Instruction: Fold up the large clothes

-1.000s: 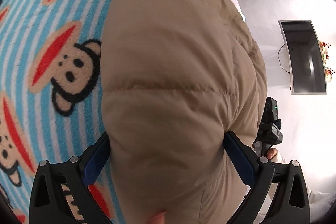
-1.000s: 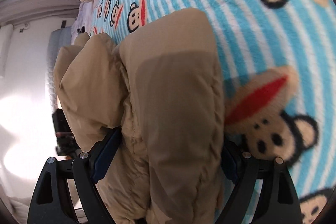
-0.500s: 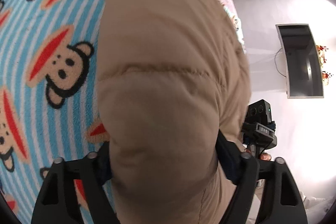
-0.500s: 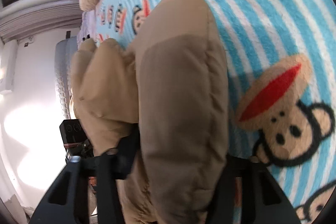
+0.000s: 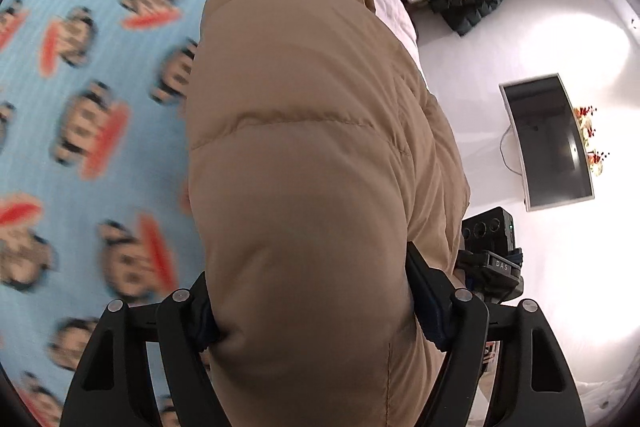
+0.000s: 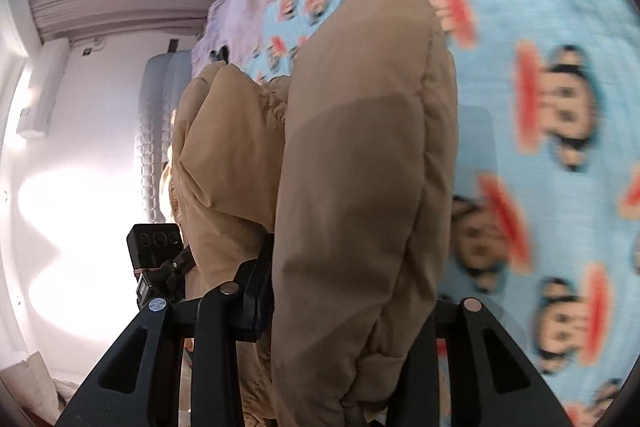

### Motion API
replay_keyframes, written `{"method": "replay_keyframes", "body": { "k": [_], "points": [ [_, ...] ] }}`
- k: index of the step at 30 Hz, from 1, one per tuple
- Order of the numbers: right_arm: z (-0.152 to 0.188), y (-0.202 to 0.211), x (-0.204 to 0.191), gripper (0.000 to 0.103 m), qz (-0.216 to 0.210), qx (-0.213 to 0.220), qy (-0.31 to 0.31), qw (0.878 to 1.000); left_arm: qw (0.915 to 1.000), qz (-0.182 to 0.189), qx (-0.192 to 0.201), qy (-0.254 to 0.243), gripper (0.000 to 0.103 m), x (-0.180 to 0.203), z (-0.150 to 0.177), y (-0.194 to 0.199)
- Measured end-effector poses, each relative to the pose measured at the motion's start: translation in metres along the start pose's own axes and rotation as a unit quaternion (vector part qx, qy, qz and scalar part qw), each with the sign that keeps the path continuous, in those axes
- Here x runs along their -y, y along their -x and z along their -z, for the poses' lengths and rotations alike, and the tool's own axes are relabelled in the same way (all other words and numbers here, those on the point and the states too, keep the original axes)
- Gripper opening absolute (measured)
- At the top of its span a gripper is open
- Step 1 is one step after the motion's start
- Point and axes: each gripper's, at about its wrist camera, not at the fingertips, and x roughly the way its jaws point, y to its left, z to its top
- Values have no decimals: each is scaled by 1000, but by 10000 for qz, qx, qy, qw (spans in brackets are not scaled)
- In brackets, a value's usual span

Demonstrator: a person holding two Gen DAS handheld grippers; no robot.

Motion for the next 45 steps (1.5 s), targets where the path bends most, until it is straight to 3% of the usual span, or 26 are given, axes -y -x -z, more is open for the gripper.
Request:
{"method": "replay_keyframes", "body": {
  "k": [9, 14, 16, 18, 20, 25, 26, 27, 29, 31, 34, 37, 39, 42, 45],
  "points": [
    [-12, -154, -66, 39, -116, -45, 197, 9997, 9981, -473, 395, 11, 77, -112, -63, 102],
    [-25, -221, -68, 42, 153, -141, 82, 9997, 9953, -812, 512, 86, 77, -184, -85, 115],
    [-26, -239, -60, 49, 379, -134, -146, 9991, 9937, -967, 474, 307, 81, -215, -88, 108],
    [-23, -242, -58, 61, 460, -106, -342, 9983, 9937, -885, 459, 519, 81, -235, -87, 106],
    [-17, -238, -65, 69, 672, -125, -392, 9969, 9928, -943, 507, 542, 81, -235, -83, 111],
    [3, -193, -102, 69, 1719, 174, 131, 9849, 9834, -1606, 844, 77, 80, -215, -76, 145],
    [5, -183, -110, 59, 1782, 297, 228, 9833, 9802, -1731, 954, -67, 80, -207, -73, 155],
    [8, -176, -119, 35, 1810, 405, 325, 9821, 9787, -1777, 1014, -158, 80, -201, -71, 161],
    [20, -164, -138, 27, 1847, 576, 541, 9796, 9755, -1887, 1080, -326, 80, -191, -67, 169],
    [35, -162, -157, 25, 1575, 616, 790, 9824, 9714, -2055, 1070, -514, 80, -176, -63, 164],
    [63, -184, -176, 25, 1641, 391, 1217, 9781, 9577, -2546, 882, -1015, 80, -164, -41, 140],
    [85, -214, -158, 25, 2471, 93, 1488, 9574, 9497, -2761, 828, -1222, 81, -163, -23, 120],
    [94, -231, -124, 22, 2832, -102, 1317, 9499, 9455, -2879, 801, -1290, 81, -161, -17, 113],
    [101, -243, -74, 21, 2657, -262, 633, 9616, 9476, -2823, 699, -1322, 81, -158, -15, 113],
    [102, -234, -74, 22, 2557, -230, 486, 9653, 9474, -2779, 846, -1347, 81, -153, -24, 127]
  ]
}}
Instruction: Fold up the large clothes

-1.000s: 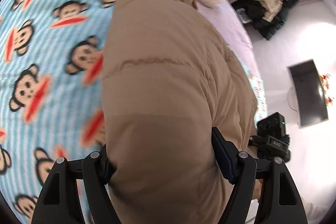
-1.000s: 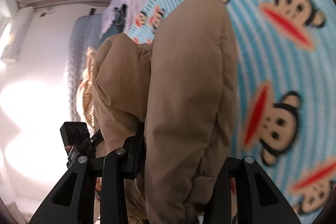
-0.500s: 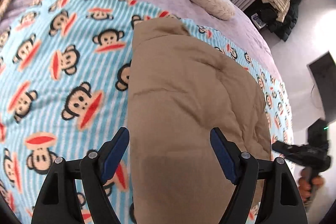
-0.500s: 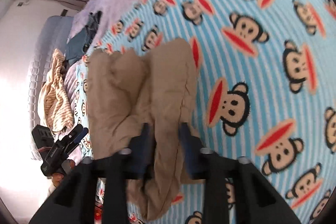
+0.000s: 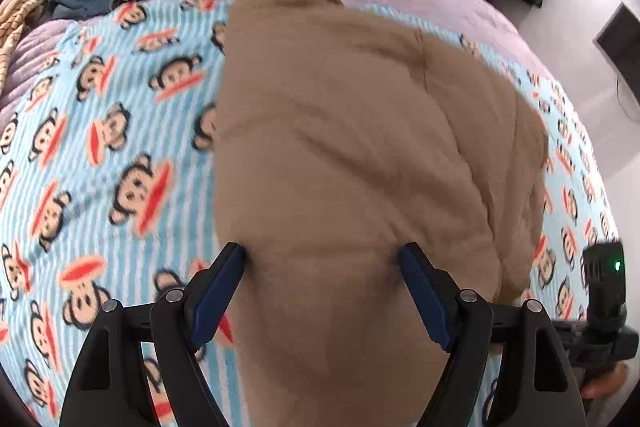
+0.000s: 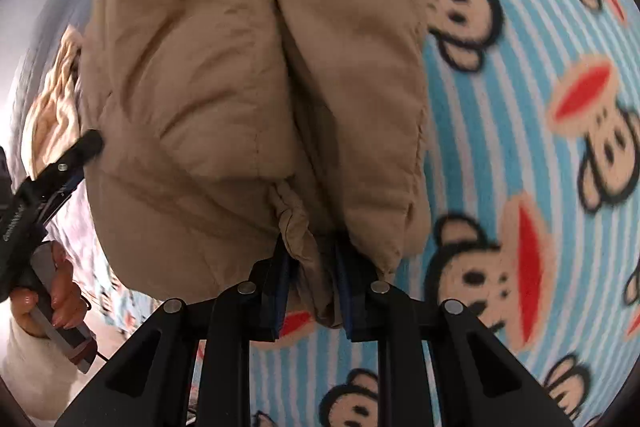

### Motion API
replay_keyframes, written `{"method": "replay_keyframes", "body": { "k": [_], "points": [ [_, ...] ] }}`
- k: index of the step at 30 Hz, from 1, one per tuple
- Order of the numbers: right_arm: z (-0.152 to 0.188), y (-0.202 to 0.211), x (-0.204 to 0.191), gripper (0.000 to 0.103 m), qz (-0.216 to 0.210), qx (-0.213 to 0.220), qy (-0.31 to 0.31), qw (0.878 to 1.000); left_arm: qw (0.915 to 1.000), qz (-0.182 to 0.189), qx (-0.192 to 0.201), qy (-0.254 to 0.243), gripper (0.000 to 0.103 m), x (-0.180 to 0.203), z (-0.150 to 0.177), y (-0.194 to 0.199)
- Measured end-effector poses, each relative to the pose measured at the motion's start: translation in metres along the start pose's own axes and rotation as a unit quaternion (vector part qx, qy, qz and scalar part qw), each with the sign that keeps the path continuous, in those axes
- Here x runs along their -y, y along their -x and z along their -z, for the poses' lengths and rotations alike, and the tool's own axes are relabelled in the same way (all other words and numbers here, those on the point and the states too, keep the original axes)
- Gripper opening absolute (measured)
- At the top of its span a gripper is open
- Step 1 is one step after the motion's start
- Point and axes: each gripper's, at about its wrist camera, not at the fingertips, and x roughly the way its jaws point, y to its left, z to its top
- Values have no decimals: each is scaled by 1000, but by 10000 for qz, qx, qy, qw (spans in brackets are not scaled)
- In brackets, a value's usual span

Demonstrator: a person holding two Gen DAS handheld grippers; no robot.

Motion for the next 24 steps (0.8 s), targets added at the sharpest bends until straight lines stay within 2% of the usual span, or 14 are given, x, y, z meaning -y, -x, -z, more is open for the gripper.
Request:
{"method": "replay_keyframes", "body": {
  "k": [2, 4, 8, 11, 13, 16, 18, 21, 24],
  "points": [
    [-1, 20, -5, 25, -29, 160, 166, 9997, 9997, -41, 173, 163, 81, -11, -15, 5],
    [-9, 50, -11, 26, -167, 537, 239, 9981, 9990, -126, 296, 311, 81, -23, -34, 4],
    [-44, 89, -21, 29, -374, 1220, 147, 9917, 9968, -308, 541, 498, 81, -38, -68, -3],
    [-81, 97, -43, 29, -594, 1555, 198, 9858, 9958, -486, 578, 514, 81, -37, -85, -16],
    [-103, 90, -62, 29, -423, 1698, 300, 9841, 9962, -521, 481, 507, 81, -33, -90, -29],
    [-127, 63, -76, 29, -62, 1658, 138, 9860, 9973, -546, 355, 352, 81, -18, -90, -43],
    [-132, 44, -62, 29, 184, 1503, -86, 9884, 9974, -640, 290, 148, 81, -4, -89, -54],
    [-139, 18, -34, 25, 158, 1239, -476, 9910, 9973, -688, 252, -57, 81, 9, -88, -64],
    [-139, 6, -22, 25, 97, 1152, -533, 9919, 9972, -719, 192, -103, 81, 13, -89, -70]
  ]
}}
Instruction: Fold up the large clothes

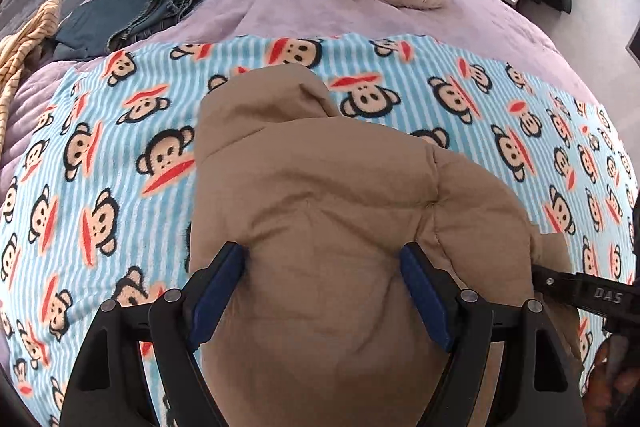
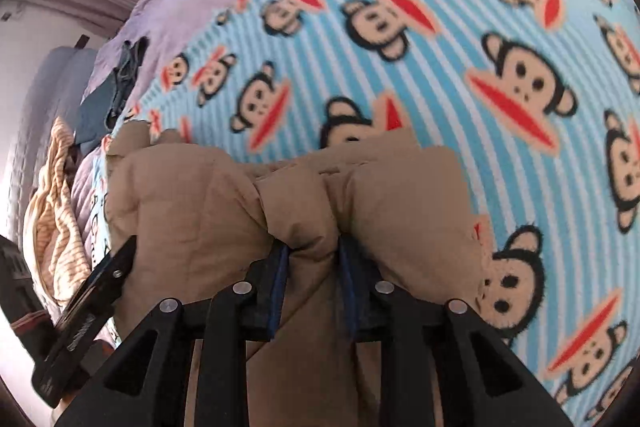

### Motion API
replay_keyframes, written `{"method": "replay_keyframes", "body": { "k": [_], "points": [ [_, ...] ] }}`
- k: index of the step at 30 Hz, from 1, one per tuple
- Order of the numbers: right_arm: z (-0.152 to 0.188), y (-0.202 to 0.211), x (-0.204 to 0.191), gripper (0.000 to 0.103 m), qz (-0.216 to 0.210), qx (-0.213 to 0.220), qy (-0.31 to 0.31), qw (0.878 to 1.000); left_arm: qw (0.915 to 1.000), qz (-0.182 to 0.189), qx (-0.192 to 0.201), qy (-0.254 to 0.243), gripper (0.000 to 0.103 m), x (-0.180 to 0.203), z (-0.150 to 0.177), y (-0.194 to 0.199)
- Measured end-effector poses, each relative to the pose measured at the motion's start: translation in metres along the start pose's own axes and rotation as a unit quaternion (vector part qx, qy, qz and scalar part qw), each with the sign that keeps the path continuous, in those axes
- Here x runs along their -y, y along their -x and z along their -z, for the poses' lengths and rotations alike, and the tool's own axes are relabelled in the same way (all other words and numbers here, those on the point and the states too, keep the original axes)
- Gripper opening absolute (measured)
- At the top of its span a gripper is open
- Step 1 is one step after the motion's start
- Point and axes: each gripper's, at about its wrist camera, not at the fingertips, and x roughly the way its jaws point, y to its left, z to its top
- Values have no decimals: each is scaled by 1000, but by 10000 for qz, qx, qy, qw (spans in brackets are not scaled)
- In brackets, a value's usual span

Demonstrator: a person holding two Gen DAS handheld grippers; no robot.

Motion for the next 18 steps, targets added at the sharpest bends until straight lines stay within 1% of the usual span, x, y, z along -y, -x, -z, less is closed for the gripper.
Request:
{"method": "replay_keyframes", "body": {
  "k": [4, 8, 12, 18],
  "points": [
    [-1, -3, -3, 25, 97, -67, 91, 9999, 10000, -20, -59, -48, 81, 1, 0, -1],
    [-4, 1, -3, 26, 33, -137, -26, 9999, 9998, -32, -179, -54, 81, -2, 0, 6],
    [-4, 15, -6, 31, 58, -174, -24, 9998, 9996, -16, -279, 67, 81, -9, 3, 17],
    [9, 48, -8, 34, 48, -143, -90, 9998, 9993, -43, -373, 59, 81, -17, 12, 40]
  ]
}}
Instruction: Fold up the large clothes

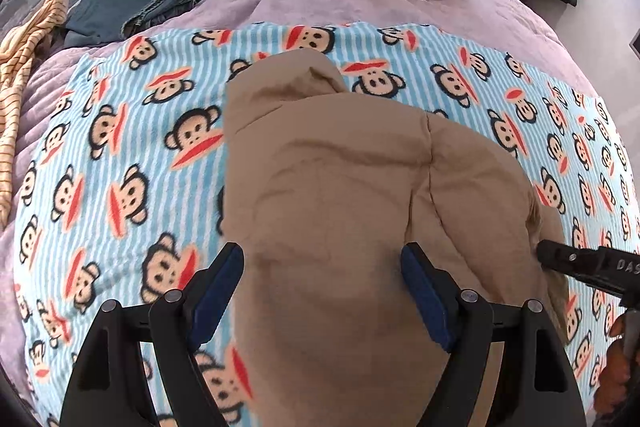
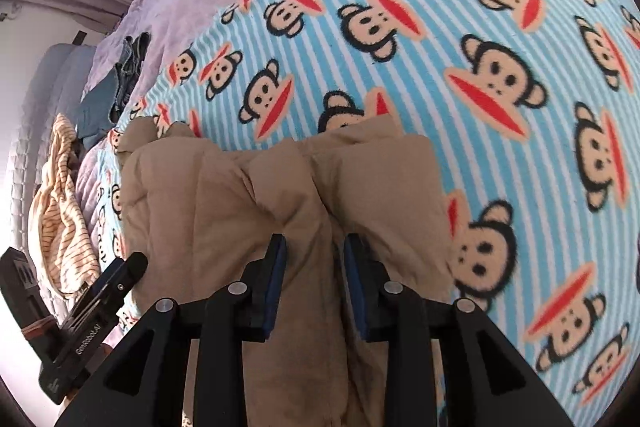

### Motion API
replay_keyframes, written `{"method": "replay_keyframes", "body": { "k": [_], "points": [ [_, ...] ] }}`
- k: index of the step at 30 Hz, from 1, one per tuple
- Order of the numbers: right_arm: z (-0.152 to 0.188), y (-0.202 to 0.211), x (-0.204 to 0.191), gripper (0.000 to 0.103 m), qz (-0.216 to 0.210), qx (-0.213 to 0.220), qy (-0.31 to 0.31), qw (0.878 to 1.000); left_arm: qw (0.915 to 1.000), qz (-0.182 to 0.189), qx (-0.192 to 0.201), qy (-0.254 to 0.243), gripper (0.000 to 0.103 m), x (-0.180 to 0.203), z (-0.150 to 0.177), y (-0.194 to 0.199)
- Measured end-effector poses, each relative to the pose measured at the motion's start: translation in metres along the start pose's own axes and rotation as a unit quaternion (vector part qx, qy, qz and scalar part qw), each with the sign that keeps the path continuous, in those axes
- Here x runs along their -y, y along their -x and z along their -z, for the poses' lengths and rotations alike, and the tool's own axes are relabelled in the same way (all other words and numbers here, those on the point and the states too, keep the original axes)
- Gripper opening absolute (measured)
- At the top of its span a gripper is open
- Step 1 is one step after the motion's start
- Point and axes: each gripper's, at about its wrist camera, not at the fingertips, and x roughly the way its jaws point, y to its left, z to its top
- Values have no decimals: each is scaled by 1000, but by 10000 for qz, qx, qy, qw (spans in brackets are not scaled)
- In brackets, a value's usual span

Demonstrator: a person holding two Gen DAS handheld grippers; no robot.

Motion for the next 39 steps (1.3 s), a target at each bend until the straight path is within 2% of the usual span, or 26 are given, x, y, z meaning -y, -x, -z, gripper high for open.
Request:
{"method": "replay_keyframes", "body": {
  "k": [3, 11, 20, 23, 24, 25, 26, 35, 37, 39],
  "points": [
    [11, 16, -2, 39, -38, 22, 6, 10000, 10000, -25, -74, 6, 81, -4, 10, 12],
    [54, 47, -7, 41, -56, -13, 115, 9999, 9995, 7, -302, 16, 81, -14, 51, 37],
    [108, 62, -4, 43, 257, -157, 204, 9993, 9989, 100, -440, 109, 81, -21, 95, 63],
    [127, 68, -4, 52, 409, -160, 263, 9987, 9987, 154, -475, 36, 81, -18, 106, 70],
    [132, 70, -4, 52, 431, -158, 272, 9986, 9986, 185, -490, 28, 85, -17, 110, 73],
    [137, 72, -4, 52, 446, -154, 281, 9985, 9986, 219, -488, 28, 95, -18, 113, 75],
    [140, 74, -5, 52, 458, -155, 289, 9984, 9987, 252, -450, 32, 97, -17, 116, 79],
    [158, 87, -17, 53, 549, -163, 521, 9970, 9990, 333, -287, 63, 97, -13, 133, 105],
    [157, 88, -22, 53, 567, -162, 620, 9963, 9992, 293, -233, 123, 103, -15, 135, 111],
    [158, 92, -27, 58, 579, -133, 718, 9956, 9993, 264, -204, 188, 103, -16, 136, 116]
  ]
}}
